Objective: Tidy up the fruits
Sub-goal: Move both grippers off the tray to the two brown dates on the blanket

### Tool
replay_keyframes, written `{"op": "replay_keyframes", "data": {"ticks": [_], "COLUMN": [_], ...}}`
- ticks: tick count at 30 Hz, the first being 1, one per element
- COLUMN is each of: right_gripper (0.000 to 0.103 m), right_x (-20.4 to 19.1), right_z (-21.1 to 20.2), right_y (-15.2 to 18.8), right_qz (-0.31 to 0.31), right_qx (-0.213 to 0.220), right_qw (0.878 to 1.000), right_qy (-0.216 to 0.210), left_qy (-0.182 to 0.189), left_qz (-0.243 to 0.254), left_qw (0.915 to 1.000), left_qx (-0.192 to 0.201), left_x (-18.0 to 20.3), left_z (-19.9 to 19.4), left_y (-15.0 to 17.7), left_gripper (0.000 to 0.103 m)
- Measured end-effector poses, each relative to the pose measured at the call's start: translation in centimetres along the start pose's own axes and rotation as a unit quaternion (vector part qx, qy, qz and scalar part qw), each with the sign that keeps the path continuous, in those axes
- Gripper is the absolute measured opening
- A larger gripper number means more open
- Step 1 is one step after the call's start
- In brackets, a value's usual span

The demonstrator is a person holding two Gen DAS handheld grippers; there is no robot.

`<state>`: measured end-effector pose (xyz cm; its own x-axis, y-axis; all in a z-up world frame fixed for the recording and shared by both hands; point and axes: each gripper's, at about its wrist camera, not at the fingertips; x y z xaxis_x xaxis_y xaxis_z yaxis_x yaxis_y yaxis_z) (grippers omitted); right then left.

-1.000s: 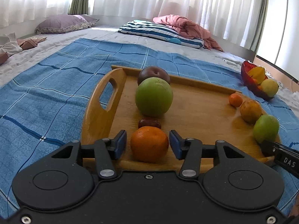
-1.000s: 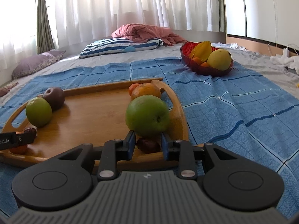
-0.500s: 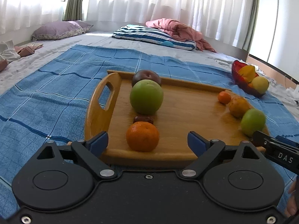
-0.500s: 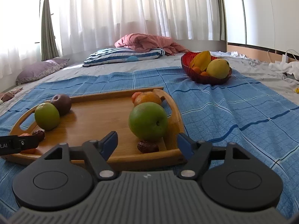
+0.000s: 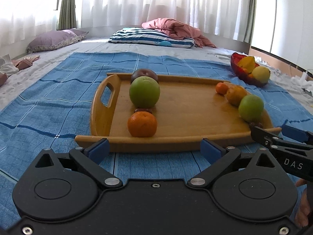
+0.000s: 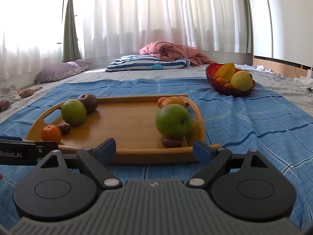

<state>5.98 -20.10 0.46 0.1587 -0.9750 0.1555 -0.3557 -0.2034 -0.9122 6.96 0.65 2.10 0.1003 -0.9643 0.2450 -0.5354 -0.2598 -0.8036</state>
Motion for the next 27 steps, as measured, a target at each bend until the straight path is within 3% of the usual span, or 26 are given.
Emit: {"op": "replay_keyframes", "data": {"ticks": [13,27], "right_gripper": [0.099,0.101], "right_x": [-1.7,-2.4], "right_z": [-1.7,-1.5], "right_y": [1.4,2.7], "right_qz": [-0.031,-0.043], "right_qx": [0.019,0.006], "right_qw": [0.999,0.998], "right_qy": [-0.037,-0.049], "left_qy": [0.005,0.020], "left_qz": [0.005,0.007], "left_qw": [1.0000,0.9994], "left_qx": [0.001,-0.026], "left_x": [-0.6,-1.0], "left_z": [-2.3,-2.7], "left_y": [1.6,3.3], "left_gripper": [0.101,0.101]}}
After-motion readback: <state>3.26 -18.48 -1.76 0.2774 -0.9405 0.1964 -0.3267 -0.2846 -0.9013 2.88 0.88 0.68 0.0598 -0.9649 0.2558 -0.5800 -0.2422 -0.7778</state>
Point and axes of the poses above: each gripper's, at about its wrist camera, not at the fingertips, and z roughly the way its jaws point, x to its right, y to its underside, and after that the axes turned 13 degrees about -z, right-handed
